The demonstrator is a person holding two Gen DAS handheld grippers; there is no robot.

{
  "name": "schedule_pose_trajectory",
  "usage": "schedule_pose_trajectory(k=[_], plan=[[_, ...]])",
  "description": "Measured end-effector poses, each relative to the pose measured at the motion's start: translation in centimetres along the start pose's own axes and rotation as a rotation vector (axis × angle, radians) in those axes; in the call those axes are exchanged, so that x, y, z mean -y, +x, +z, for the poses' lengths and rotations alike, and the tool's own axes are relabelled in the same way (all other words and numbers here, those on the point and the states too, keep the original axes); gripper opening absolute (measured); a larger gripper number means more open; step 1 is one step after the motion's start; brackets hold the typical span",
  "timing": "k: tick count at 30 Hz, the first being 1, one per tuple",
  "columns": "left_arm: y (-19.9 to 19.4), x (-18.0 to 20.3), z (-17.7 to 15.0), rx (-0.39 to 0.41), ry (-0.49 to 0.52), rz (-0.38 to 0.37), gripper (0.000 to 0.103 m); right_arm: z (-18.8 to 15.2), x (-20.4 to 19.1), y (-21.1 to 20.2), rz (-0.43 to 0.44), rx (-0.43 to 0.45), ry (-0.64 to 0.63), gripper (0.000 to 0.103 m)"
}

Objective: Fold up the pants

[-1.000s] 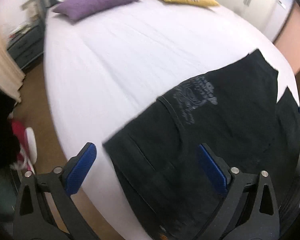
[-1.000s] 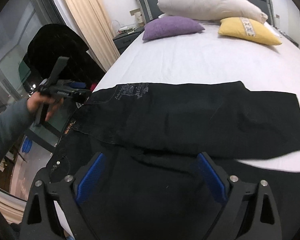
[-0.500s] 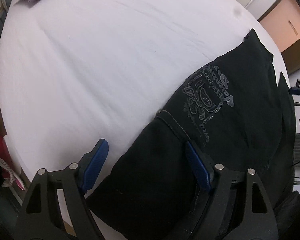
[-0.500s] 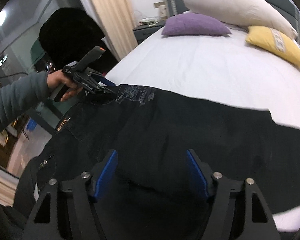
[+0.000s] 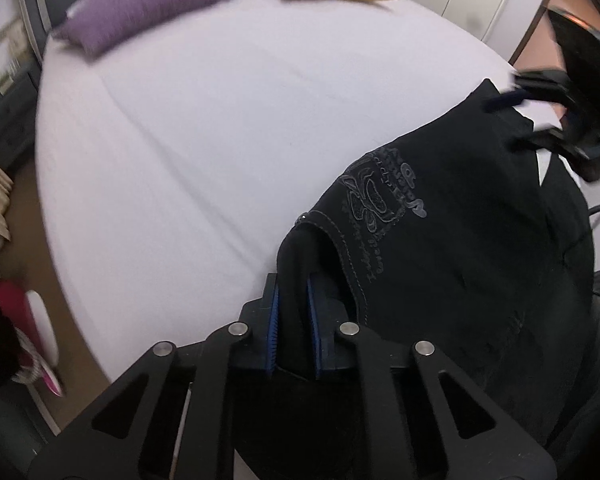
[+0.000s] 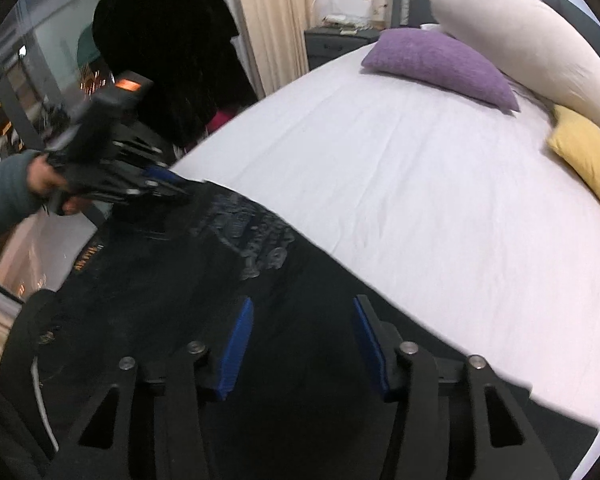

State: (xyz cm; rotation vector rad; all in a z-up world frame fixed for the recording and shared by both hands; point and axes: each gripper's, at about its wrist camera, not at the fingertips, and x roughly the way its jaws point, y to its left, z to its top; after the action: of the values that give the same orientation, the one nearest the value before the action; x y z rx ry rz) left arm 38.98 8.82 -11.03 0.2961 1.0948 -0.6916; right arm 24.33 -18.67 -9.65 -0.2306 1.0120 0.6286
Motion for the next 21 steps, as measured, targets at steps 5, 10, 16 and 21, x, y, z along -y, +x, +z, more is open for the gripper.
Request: schedule_pose_trajectory(k=[5, 10, 16, 21], plan=[[-2.8, 2.0, -2.5, 0.089, 0.076, 0.092, 0.009, 1.8, 0.8, 3.3, -0.035, -0.078, -0.077, 0.053], [-5.0, 5.7, -4.2, 0.147, 0.124, 0.134, 0.008, 2.7, 1.2, 5.9, -0.036, -0.161, -0.165, 0.052], [-6.7, 6.7, -4.9, 0.182, 0.141, 0.160, 0.007, 3.8, 1.5, 7.2, -0.053, -0.223, -0.252, 0.052], [-7.0, 8.1, -5.7, 0.199, 0.179, 0.194, 0.007, 4.9, 1.2, 8.1, -0.018, -0.282, -0.306, 0.052]])
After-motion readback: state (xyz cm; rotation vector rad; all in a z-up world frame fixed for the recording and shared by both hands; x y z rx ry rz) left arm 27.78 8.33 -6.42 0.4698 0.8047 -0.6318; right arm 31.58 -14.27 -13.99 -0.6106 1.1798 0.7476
